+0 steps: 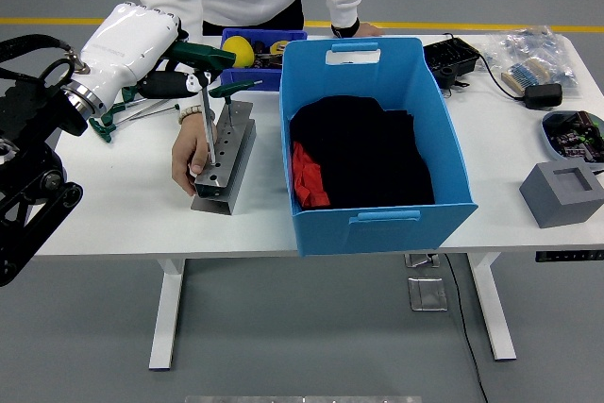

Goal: Lift tool from toolbox,place it in box,lift tool from toolbox,place it in box

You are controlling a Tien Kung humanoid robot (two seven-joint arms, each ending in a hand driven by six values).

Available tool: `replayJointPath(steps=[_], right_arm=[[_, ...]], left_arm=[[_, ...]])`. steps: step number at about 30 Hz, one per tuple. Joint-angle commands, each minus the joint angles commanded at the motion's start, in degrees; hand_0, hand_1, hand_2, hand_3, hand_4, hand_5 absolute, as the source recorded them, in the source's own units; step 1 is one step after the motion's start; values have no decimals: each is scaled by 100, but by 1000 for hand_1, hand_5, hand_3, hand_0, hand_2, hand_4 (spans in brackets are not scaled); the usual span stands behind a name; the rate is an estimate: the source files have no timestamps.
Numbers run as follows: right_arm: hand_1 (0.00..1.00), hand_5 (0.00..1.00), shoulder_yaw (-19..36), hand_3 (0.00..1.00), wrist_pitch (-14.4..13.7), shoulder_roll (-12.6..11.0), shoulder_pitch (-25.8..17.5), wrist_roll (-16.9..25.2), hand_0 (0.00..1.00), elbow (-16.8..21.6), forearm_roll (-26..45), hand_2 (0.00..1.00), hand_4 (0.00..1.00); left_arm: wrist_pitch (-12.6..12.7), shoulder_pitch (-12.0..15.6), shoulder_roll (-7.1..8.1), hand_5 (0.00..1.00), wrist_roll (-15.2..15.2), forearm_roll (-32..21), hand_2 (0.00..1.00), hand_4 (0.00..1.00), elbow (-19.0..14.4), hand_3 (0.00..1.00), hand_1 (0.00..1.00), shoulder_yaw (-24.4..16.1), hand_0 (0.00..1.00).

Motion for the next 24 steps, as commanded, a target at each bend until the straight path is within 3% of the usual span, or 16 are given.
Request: replayJointPath(steps=[6, 11, 18, 24], right_arm=[[614, 601, -2, 536, 1, -5, 5, -1, 681, 0, 4, 675, 786], [614, 601, 7, 536, 4, -5, -1, -4, 681, 1, -6, 675, 786], [614, 601, 34, 536, 5, 0, -20, -15, 681, 8, -51, 674, 786], [614, 601, 79, 536, 18, -9, -14, -39, 681, 22, -155, 675, 787]], left_arm=[[50, -299, 109, 556, -15, -181, 34, 668, -371, 85, 5, -2, 145], [298, -528, -42, 554, -31, -455, 34, 669, -664, 83, 3, 43, 145], [769, -1170, -534, 558, -25, -1123, 33, 673, -497, 84, 2, 587, 145], [1229, -1505, -1116, 559, -77, -1588, 32, 674, 15, 86, 2, 1142, 142]])
